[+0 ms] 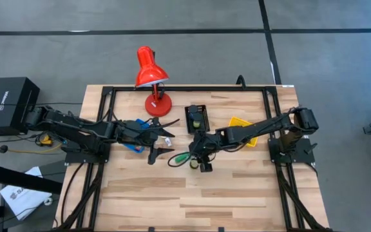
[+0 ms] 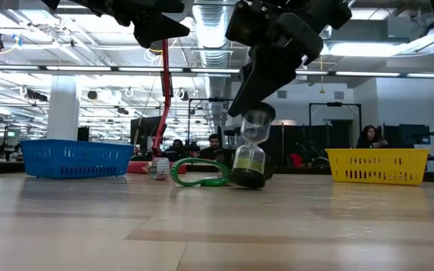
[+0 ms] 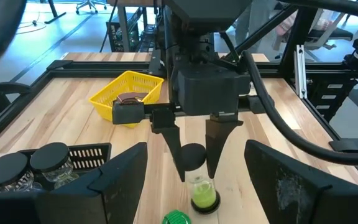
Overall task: Pick & Place Office items
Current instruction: Put the yellow hourglass into the black basket
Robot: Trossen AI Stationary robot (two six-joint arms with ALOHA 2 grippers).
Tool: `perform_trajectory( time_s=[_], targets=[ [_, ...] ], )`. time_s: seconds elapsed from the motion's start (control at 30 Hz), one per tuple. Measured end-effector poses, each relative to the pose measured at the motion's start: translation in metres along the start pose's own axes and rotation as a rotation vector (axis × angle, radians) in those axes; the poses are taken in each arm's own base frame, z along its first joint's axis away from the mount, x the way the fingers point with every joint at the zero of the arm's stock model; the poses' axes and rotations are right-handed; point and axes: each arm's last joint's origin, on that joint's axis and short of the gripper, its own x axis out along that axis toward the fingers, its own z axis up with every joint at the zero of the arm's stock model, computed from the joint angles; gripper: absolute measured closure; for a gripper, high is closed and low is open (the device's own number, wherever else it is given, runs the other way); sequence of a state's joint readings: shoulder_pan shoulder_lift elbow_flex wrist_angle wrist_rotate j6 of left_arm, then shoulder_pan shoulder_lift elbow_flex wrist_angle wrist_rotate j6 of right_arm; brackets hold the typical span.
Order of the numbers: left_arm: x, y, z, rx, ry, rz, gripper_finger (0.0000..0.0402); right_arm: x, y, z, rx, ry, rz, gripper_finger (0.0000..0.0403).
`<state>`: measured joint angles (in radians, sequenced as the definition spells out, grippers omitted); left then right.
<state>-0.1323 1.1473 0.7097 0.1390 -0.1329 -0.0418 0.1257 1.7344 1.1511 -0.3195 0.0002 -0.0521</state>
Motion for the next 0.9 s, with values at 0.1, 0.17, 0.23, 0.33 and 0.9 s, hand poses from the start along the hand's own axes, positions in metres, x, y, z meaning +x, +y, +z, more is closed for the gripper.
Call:
perform_trajectory(
  time_s=[0.1,0.17,0.23,0.33,0.9],
  targets=[
    [0.0,0.0,0.0,0.0,0.0,0.0,0.0137,0.0,0.0,0.0,0.0,0.005,0.0,0.0266],
    [0.0,0.0,0.0,0.0,0.0,0.0,0.0137,0.0,0.0,-0.001,0.0,0.01,0.002,0.0277],
    [0.0,0.0,0.0,0.0,0.0,0.0,0.0137,0.0,0.001,-0.001,-0.001,0.01,0.014,0.0283],
    [0.0,0.0,0.0,0.0,0.0,0.0,0.0137,0.004,0.006,-0.002,-0.013,0.016,0.035,0.028],
    [0.0,0.0,0.0,0.0,-0.002,0.0,0.0137,0.002,0.026,-0.006,0.044,0.077,-0.055,0.0141]
  ],
)
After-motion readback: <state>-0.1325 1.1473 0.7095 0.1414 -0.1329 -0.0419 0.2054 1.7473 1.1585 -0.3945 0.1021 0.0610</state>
